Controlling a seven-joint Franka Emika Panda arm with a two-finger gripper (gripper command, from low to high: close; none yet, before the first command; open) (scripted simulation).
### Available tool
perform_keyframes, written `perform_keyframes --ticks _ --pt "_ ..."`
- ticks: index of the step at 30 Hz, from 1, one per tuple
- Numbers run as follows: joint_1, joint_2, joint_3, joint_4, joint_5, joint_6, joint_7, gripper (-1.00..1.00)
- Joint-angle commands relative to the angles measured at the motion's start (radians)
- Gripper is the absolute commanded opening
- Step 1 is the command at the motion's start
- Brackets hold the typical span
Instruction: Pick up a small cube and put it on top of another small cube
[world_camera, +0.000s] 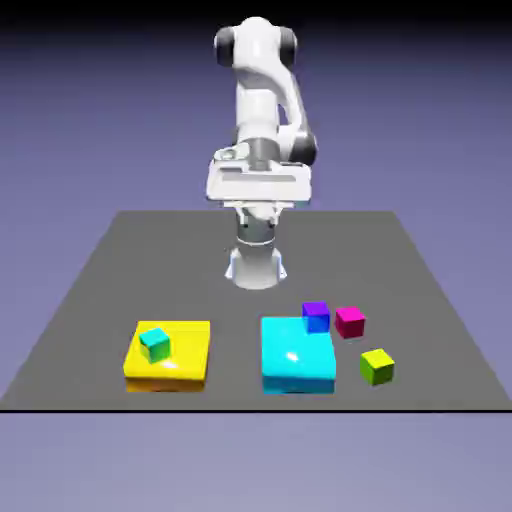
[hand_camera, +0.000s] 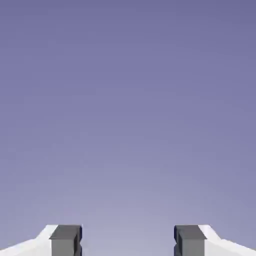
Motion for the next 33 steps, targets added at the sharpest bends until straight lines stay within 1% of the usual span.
perform_keyframes --ticks 1,26,28,33 --pt "0.033 0.034 -0.012 0.019 -0.004 -0.016 -0.044 0.0" --pt "0.861 0.888 -0.301 0.496 -0.095 -0.421 -1.131 0.0" --pt "0.869 0.896 -0.304 0.501 -0.096 -0.425 -1.142 0.0" --pt "0.817 1.069 -0.261 0.528 -0.059 -0.279 -1.162 0.0"
